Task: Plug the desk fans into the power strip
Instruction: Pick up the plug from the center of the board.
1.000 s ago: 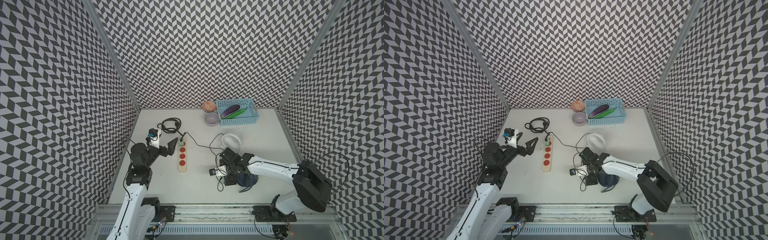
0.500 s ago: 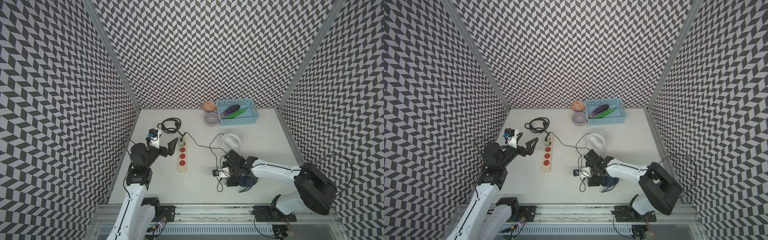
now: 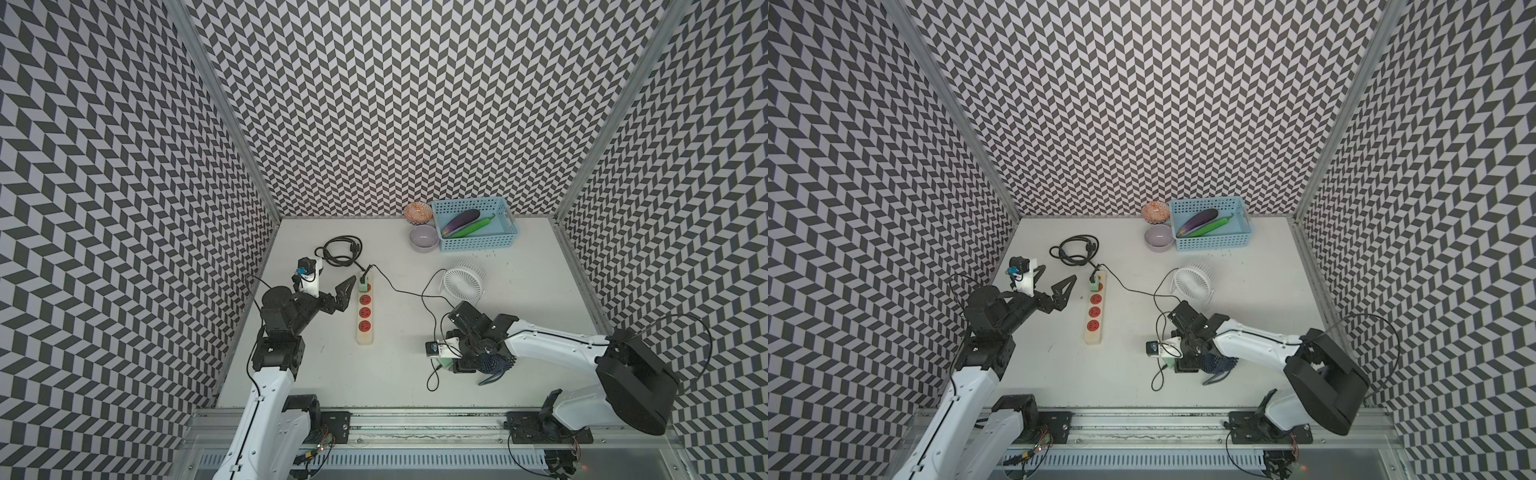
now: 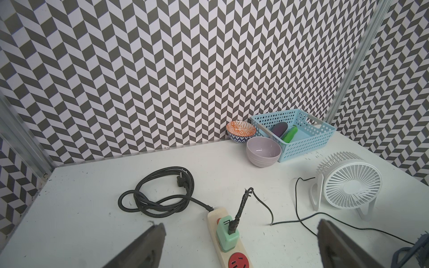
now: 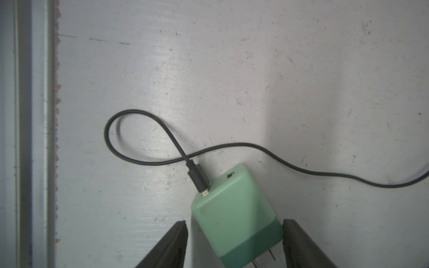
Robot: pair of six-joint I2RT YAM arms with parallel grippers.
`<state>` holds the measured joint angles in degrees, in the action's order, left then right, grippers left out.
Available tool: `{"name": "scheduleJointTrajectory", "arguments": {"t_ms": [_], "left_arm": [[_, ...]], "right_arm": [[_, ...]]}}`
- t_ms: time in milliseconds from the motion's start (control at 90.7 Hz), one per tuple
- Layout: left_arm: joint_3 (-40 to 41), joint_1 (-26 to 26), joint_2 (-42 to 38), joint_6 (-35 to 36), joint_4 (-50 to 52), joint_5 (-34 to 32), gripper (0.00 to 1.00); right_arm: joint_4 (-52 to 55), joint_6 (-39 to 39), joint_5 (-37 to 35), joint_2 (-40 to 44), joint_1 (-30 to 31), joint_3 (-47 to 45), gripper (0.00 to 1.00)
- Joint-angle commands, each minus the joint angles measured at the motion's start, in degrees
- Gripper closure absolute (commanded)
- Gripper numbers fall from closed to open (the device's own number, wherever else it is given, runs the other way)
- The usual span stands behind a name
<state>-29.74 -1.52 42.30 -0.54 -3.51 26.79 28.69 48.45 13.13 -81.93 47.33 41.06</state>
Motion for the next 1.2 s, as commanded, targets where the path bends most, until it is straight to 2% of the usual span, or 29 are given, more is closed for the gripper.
{"name": "scheduleJointTrajectory", "arguments": {"t_ms": [0, 430, 805, 948, 1190], "left_arm": [[0.3, 0.1, -0.1, 0.5, -1.8, 0.6, 0.00], [0.5, -0.2, -0.4, 0.5, -1.9, 0.7, 0.00], [0.5, -0.3, -0.8, 0.7, -1.7, 0.7, 0.00], [0.5, -0.4, -0.9, 0.8, -1.3, 1.0, 0.00], [0.7, -0.5, -0.9, 1.6, -0.4, 1.7, 0.00]], "right_arm": [[-0.7, -0.8, 1.9, 1.7, 0.5, -0.8, 0.34], [-3.6, -1.4, 1.3, 2.6, 2.3, -4.4, 0.37], [-5.9, -3.0, 1.3, 2.5, 2.5, -4.3, 0.45], [-6.0, -2.9, 1.5, 2.3, 2.4, -3.9, 0.54], [-6.6, -3.0, 2.3, 2.8, 2.4, -3.4, 0.59]]}}
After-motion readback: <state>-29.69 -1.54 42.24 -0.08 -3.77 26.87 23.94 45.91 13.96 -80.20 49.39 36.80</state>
